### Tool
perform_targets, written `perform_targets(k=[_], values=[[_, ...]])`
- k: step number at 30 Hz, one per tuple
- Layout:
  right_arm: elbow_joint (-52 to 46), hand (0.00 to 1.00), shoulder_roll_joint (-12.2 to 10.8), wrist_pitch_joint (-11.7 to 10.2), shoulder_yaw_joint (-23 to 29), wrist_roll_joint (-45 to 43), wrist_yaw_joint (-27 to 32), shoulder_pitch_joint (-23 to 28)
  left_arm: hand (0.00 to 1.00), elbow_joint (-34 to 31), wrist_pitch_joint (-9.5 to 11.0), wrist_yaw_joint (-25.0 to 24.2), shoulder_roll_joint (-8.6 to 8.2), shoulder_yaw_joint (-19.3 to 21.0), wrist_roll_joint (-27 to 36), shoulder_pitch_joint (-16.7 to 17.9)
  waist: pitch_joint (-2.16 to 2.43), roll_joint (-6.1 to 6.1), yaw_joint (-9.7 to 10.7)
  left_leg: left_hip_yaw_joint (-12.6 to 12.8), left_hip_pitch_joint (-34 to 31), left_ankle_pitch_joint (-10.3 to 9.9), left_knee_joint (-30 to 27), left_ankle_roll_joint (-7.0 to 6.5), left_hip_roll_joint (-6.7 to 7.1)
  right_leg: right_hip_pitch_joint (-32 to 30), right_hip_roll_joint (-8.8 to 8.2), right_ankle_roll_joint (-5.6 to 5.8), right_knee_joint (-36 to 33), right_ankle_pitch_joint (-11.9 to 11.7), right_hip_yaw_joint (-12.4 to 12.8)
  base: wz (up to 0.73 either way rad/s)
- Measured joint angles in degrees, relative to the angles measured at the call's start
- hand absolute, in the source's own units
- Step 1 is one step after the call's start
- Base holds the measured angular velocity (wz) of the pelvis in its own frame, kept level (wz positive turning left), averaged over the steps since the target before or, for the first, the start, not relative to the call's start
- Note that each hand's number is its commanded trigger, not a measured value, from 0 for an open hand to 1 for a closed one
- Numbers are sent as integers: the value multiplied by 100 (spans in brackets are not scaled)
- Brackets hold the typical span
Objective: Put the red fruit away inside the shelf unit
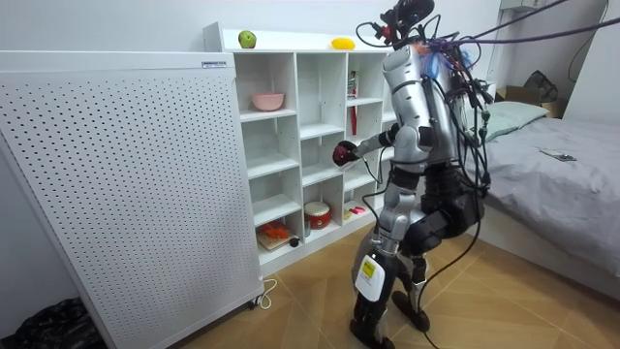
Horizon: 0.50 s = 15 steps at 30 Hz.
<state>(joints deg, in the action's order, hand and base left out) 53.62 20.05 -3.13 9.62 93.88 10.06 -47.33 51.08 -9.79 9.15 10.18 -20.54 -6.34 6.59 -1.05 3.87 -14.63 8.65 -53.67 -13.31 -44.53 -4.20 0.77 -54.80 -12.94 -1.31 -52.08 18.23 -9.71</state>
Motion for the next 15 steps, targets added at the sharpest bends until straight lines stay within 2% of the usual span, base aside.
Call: perform_targets(k=[6, 9, 15], values=[[-187, 0, -6, -114, 7, -7, 268, 0, 0, -89, 1, -95, 0, 22, -59, 12, -1, 1, -20, 13, -3, -8, -24, -7, 7, -11, -31, -8, -61, 52, -4, 1], [-194, 0, -3, -119, 3, -12, 386, 0, 0, -186, -3, -94, 2, 22, -60, 19, -1, 0, 3, 10, -4, -8, -18, -6, 13, -12, -89, -12, -82, 82, -23, 4], [-228, 0, -3, -122, 4, -12, 555, 0, 0, -360, 7, -81, 2, 21, -60, 21, -1, 0, 1, 58, -7, -10, -12, -7, -3, -12, -87, -10, -79, 100, -47, 2]])
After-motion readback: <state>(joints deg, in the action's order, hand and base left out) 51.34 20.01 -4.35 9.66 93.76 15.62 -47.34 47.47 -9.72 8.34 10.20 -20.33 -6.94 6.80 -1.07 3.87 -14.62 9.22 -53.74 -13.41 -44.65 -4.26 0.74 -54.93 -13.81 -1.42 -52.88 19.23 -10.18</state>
